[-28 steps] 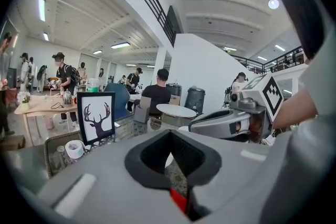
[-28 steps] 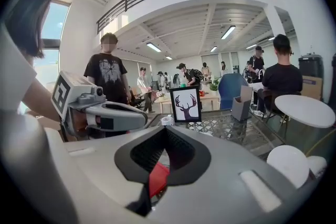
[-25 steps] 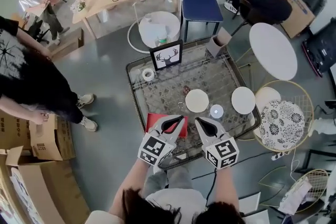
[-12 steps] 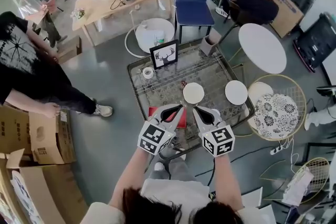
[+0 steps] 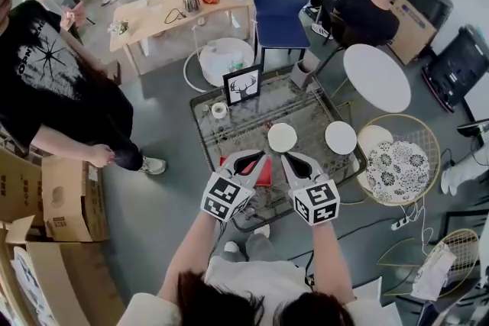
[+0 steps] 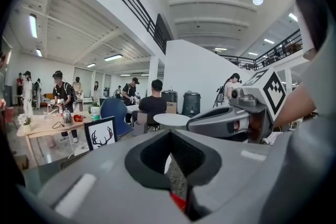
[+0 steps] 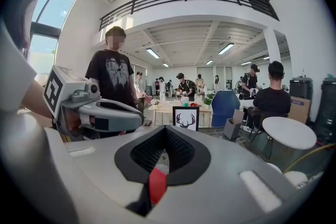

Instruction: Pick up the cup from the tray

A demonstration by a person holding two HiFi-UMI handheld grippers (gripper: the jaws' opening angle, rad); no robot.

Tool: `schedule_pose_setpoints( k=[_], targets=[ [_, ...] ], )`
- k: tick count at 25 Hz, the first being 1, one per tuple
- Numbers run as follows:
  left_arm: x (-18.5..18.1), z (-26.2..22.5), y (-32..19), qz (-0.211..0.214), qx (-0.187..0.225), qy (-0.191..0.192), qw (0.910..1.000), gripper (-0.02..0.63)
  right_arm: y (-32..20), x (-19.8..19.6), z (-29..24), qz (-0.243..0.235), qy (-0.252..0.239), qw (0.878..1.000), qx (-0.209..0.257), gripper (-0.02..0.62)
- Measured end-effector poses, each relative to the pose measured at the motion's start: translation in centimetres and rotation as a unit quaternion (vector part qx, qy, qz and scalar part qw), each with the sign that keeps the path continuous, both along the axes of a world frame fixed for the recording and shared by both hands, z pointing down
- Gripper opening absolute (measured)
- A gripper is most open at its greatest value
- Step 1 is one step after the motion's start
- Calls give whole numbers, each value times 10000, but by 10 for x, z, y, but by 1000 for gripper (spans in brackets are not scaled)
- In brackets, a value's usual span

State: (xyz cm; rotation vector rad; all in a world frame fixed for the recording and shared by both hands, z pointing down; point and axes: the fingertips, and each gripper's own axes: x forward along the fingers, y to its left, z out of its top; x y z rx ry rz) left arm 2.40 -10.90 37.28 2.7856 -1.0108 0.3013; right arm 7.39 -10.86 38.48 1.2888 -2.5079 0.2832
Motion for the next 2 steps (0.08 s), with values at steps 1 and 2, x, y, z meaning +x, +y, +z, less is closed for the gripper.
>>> schedule_pose_setpoints(
  k=[1,2],
  targets=[
    [-2,-1,2,-14,3,4,10000,2,2,-2,-2,-15,32,10000,26,23],
    [-4,-2,5,-27,8,10,10000,2,4,-4,-4,-30,64,10000,53,23]
  ],
)
